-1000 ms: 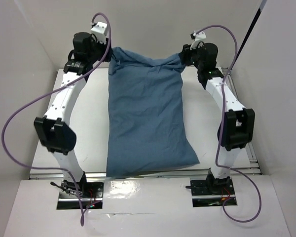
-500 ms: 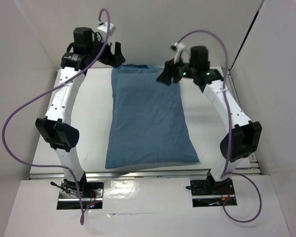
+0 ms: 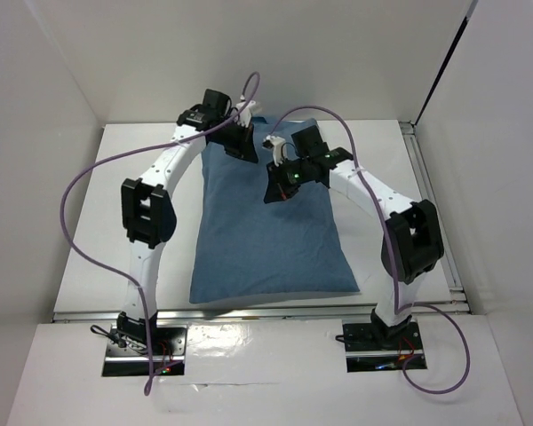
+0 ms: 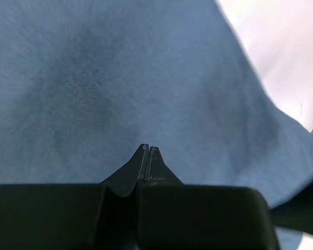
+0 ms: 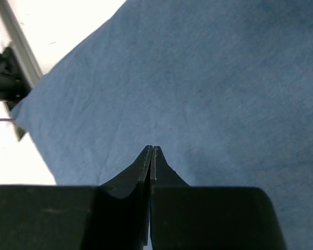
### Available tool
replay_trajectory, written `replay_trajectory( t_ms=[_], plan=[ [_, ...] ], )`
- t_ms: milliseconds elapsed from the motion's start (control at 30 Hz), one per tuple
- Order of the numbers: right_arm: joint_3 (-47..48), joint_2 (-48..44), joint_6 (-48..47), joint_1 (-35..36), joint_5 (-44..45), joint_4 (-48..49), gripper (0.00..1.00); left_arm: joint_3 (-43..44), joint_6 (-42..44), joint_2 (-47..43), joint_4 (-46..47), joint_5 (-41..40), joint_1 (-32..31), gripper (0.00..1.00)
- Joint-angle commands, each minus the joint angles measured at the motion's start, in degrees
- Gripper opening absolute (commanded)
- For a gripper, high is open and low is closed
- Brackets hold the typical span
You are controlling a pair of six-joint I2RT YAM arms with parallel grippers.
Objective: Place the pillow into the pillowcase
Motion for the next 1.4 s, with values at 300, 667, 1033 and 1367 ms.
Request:
replay_trajectory(
  t_ms=[300, 667, 1033, 1367],
  plan=[
    [-2.5, 4.9, -6.6, 12.2, 7.3, 11.0, 0.0, 10.4, 0.5, 13.3, 5.4, 1.4, -1.0, 0.0],
    [-5.5, 8.4, -7.9, 5.2, 12.7, -1.4, 0.0, -2.0, 2.6, 7.9, 2.6, -3.2, 2.2, 0.0],
    [-7.8, 3.0, -11.8, -7.7, 16.8, -9.1, 0.0, -8.7, 5.1, 1.6, -3.3, -6.0, 10.2, 0.0],
    [2.2, 5.4, -10.2, -10.2, 16.9, -8.0, 0.0, -17.9, 4.0, -10.3, 0.5, 0.6, 8.6, 0.0]
  ],
)
